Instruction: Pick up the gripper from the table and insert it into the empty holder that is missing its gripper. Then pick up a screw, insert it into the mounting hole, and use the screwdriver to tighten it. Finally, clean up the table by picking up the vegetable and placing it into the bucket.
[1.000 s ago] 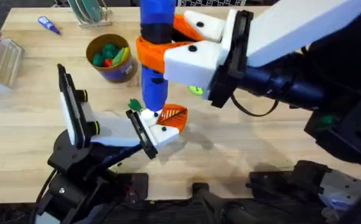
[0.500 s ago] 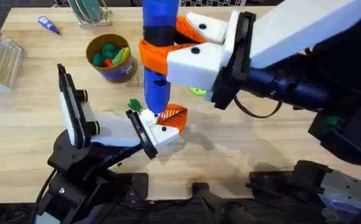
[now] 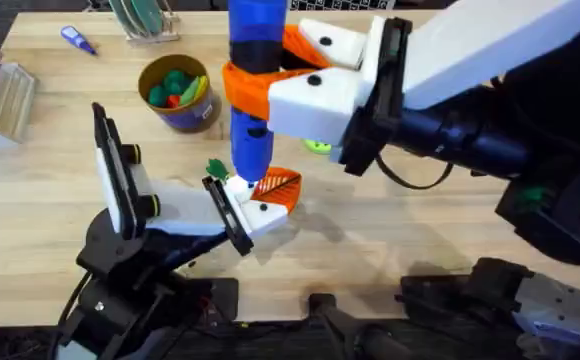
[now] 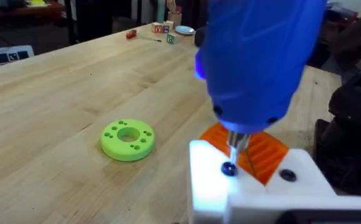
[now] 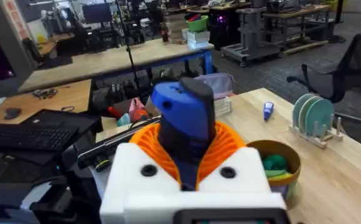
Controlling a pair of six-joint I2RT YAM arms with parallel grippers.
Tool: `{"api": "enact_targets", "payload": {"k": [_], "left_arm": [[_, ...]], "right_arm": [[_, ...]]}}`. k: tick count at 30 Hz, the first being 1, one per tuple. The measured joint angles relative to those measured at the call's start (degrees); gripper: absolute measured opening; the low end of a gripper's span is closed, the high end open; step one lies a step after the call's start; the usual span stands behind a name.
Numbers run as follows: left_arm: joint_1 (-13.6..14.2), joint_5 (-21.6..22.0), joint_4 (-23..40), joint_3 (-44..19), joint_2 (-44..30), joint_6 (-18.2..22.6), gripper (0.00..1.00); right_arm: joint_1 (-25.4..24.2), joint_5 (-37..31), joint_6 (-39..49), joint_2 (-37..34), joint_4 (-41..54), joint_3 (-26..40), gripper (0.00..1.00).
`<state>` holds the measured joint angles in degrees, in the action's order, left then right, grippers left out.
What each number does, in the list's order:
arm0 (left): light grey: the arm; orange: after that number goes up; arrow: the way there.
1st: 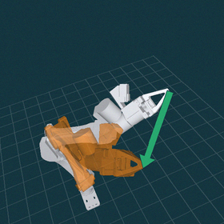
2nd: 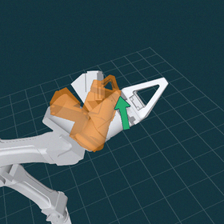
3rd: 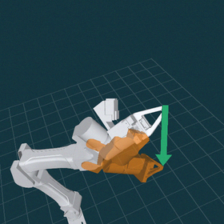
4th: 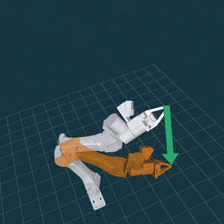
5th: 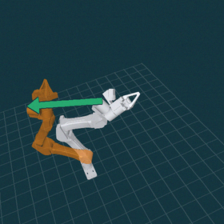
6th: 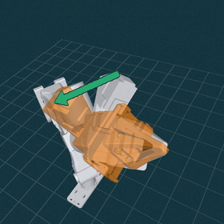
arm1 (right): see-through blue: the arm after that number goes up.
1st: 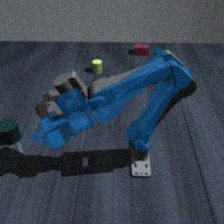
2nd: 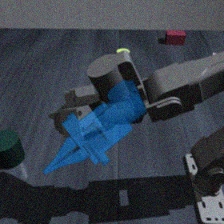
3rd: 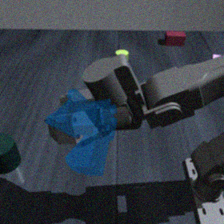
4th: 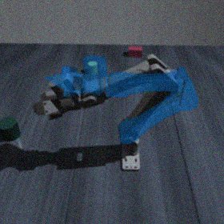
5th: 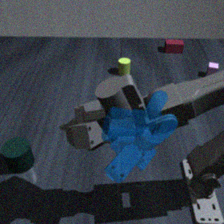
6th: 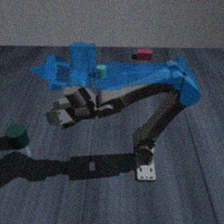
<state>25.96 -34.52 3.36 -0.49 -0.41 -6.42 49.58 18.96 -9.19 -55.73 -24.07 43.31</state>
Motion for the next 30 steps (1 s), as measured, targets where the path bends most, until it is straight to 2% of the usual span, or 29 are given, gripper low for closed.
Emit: {"api": "enact_targets", "payload": {"k": [26, 30], "left_arm": [[0.00, -0.22, 0.04, 0.00, -0.02, -0.02, 0.006], [0.00, -0.22, 0.01, 0.00, 0.00, 0.00, 0.006]], "right_arm": [[-0.22, 0.39, 0.24, -1.40, 0.19, 0.00, 0.089], [-0.25, 0.85, 0.13, -1.39, -3.47, -0.20, 0.089]]}}
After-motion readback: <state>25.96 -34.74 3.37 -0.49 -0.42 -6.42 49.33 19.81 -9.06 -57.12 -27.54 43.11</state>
